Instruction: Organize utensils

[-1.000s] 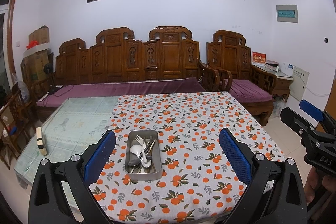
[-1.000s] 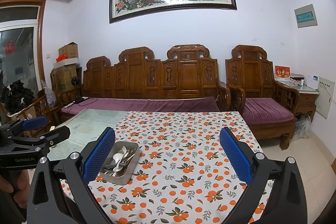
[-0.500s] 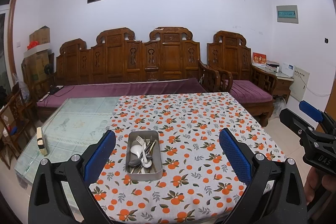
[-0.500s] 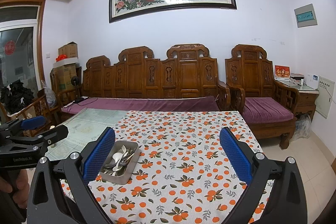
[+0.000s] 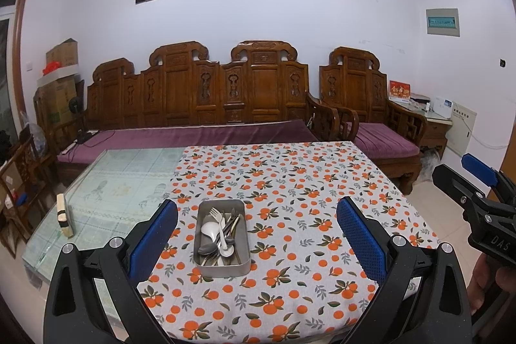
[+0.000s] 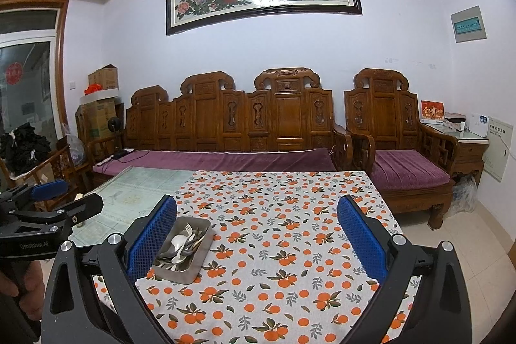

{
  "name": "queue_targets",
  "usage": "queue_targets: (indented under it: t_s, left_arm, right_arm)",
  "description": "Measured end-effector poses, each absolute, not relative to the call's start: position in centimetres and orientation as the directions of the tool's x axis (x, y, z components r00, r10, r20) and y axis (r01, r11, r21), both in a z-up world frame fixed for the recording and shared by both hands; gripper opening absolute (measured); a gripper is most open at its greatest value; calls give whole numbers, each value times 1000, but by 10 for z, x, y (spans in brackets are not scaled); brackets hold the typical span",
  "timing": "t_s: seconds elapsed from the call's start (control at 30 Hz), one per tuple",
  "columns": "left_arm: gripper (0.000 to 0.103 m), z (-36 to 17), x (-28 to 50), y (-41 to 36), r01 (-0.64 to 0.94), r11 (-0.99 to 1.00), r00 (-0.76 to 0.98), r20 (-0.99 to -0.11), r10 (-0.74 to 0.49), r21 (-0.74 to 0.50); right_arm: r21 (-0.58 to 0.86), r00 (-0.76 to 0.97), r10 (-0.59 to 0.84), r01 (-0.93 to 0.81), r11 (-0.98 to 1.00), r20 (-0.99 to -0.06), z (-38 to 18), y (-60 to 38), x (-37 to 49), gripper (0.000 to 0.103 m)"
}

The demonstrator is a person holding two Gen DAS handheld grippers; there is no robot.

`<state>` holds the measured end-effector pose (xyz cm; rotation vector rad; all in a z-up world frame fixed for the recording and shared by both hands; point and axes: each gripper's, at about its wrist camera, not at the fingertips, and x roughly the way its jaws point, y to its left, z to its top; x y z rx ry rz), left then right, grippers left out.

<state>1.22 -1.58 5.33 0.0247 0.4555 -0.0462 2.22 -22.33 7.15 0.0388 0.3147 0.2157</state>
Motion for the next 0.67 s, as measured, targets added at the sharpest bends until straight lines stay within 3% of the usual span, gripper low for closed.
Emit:
queue_targets:
  t_s: [0.67]
  left_arm:
    - [95,52,11,-13,49,999,895,-444,-37,16]
  right_arm:
    - [75,928,216,-203,976,-303,71,-224,23,100]
